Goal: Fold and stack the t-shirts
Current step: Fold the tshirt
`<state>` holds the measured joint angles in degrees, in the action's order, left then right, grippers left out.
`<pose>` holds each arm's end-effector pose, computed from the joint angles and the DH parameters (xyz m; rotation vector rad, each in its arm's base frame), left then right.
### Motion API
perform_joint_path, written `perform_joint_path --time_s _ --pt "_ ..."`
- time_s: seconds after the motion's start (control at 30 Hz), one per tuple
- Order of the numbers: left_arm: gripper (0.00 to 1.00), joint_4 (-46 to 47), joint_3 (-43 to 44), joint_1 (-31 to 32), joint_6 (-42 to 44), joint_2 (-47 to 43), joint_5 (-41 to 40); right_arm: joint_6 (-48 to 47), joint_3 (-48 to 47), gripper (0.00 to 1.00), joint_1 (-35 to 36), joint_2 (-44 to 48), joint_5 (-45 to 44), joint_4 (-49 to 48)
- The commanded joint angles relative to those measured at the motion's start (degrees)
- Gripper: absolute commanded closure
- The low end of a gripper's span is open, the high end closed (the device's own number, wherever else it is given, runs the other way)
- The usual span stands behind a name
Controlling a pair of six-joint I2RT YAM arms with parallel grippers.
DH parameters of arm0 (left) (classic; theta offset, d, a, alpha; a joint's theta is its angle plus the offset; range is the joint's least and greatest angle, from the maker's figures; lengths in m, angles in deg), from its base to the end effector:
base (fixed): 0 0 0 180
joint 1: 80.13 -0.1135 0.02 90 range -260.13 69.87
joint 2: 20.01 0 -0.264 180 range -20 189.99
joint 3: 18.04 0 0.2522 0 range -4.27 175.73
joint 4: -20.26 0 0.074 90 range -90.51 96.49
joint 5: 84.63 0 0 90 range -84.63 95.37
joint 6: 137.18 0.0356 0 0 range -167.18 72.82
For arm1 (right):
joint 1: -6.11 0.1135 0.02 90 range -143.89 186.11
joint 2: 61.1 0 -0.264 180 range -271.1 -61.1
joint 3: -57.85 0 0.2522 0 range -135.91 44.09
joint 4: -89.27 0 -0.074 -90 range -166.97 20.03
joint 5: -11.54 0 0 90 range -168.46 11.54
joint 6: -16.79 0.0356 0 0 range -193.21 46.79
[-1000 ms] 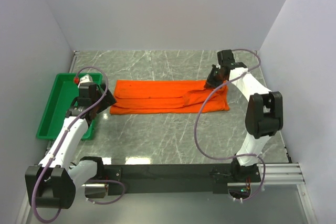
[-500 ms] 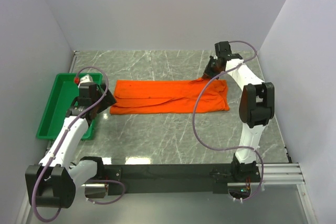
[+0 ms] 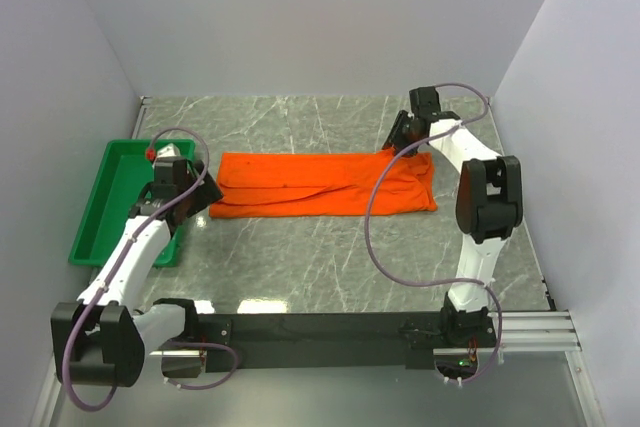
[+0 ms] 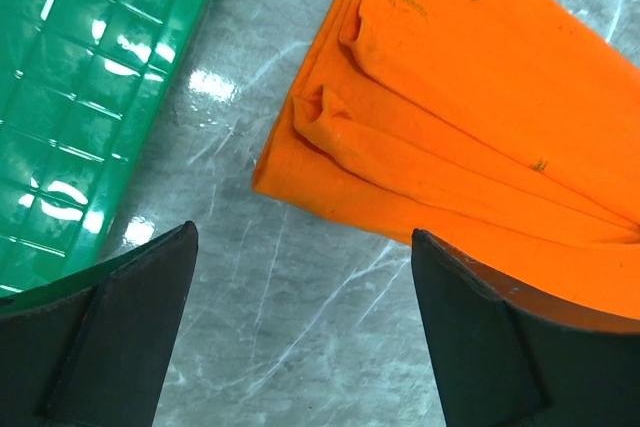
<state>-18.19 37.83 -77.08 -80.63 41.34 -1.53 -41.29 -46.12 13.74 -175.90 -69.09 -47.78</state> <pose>0.2231 -0.0076 0.2452 -0.6704 2.2391 -0.1774 0.4382 0.0646 0.2177 0.4713 2.5162 0.4805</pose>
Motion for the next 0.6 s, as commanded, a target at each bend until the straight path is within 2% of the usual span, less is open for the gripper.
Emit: perform_joint_path --time_s 0.0,0.07,0.2,0.33,0.47,0.57 --pt "0.10 0.6 0.4 0.1 0.4 1.3 2.8 -4.1 3.4 0.53 1.8 7.8 -2.3 -7.1" --pt "0.15 0.8 0.4 0.2 -0.8 2.1 3.9 -8.4 5.8 0.50 4.9 11.6 -2.9 -8.6" --pt "0.35 1.2 0.8 0.5 -3.8 3.6 6.0 -18.9 7.8 0.50 12.1 15.0 -0.5 -11.2" --pt "0.38 1.7 1.8 1.5 -7.5 7.5 6.5 -34.3 4.6 0.47 21.1 10.6 -2.9 -6.6" --pt "0.38 1.7 3.3 1.9 -9.6 11.2 6.3 -42.4 1.3 0.38 29.4 5.3 -6.4 -3.6" --pt "0.38 1.8 4.0 1.9 -10.2 13.0 6.1 -45.6 1.0 0.35 32.4 2.8 -7.3 -4.0"
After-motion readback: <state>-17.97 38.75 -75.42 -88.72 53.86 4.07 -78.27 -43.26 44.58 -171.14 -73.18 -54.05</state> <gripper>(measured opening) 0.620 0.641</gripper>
